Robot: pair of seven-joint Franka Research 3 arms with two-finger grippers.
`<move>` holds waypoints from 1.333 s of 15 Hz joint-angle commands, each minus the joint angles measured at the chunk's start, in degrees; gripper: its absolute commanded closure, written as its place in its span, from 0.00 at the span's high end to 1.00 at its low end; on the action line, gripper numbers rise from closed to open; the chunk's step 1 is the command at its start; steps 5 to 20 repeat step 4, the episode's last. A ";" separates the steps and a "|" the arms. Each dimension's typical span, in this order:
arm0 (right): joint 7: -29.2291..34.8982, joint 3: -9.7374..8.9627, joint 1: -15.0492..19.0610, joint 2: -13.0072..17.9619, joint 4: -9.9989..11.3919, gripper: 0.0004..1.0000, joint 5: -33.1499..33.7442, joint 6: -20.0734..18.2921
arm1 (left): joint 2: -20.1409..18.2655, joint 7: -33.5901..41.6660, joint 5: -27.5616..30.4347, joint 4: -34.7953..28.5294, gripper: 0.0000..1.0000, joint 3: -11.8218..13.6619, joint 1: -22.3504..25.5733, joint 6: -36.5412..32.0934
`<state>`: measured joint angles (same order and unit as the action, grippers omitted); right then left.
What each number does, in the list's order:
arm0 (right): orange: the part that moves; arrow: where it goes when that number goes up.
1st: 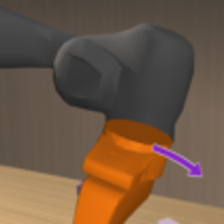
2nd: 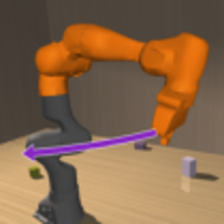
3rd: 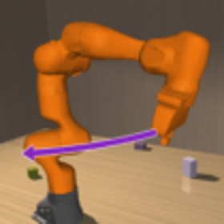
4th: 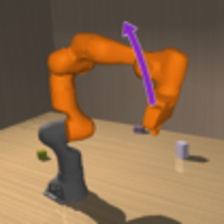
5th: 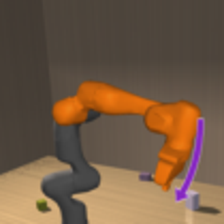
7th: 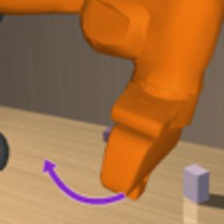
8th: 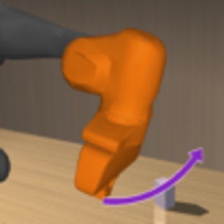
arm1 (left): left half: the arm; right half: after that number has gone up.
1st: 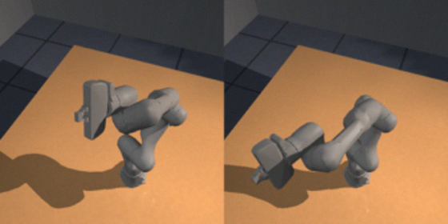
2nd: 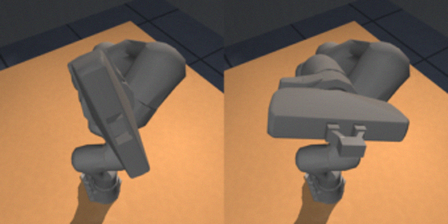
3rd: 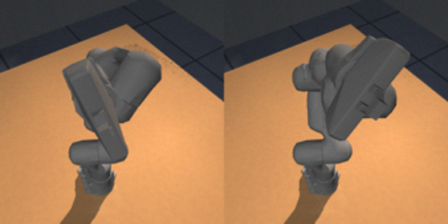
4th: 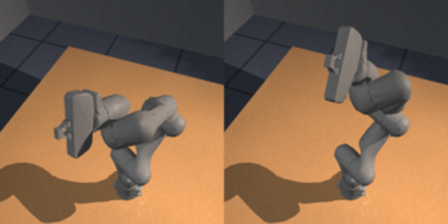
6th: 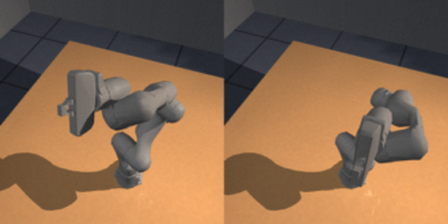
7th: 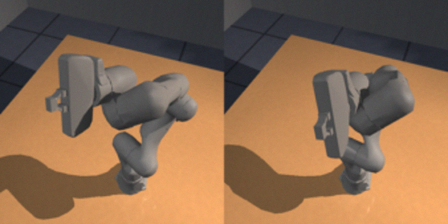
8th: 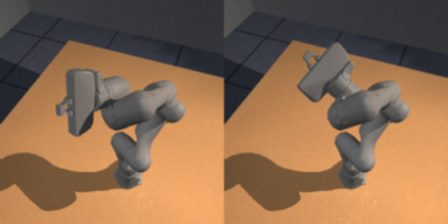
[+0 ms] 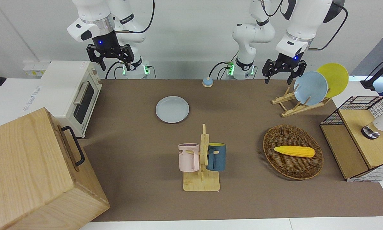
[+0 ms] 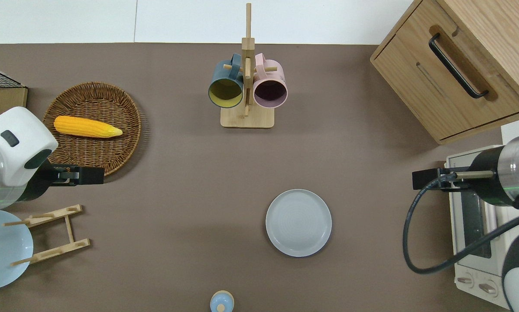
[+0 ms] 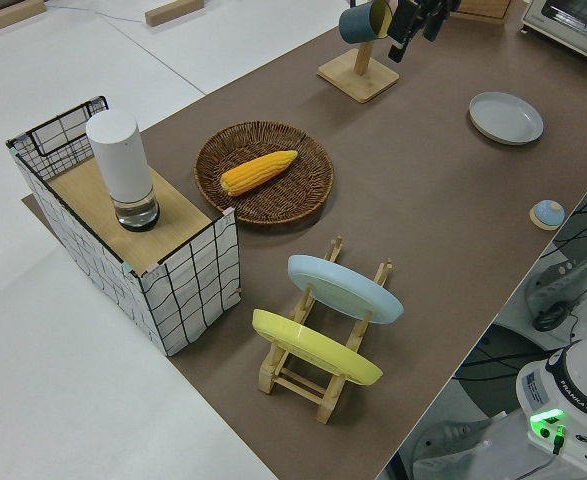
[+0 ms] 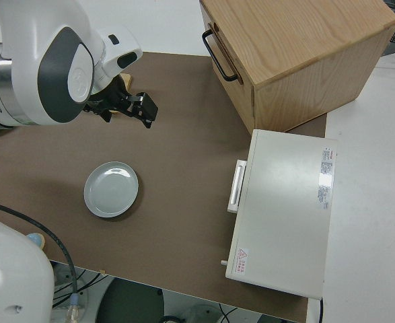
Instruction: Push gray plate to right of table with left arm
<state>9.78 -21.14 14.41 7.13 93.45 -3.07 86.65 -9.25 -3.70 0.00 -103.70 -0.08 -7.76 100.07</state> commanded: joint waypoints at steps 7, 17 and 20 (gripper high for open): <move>0.59 -0.84 1.41 1.57 1.56 1.00 -1.23 0.01 | 0.29 0.27 -0.61 1.22 0.99 -0.01 1.25 -0.84; 0.59 -0.84 1.41 1.57 1.56 1.00 -1.23 0.01 | 0.29 0.27 -0.61 1.22 0.99 -0.01 1.25 -0.84; 0.59 -0.84 1.41 1.57 1.56 1.00 -1.23 0.01 | 0.29 0.27 -0.61 1.22 0.99 -0.01 1.25 -0.84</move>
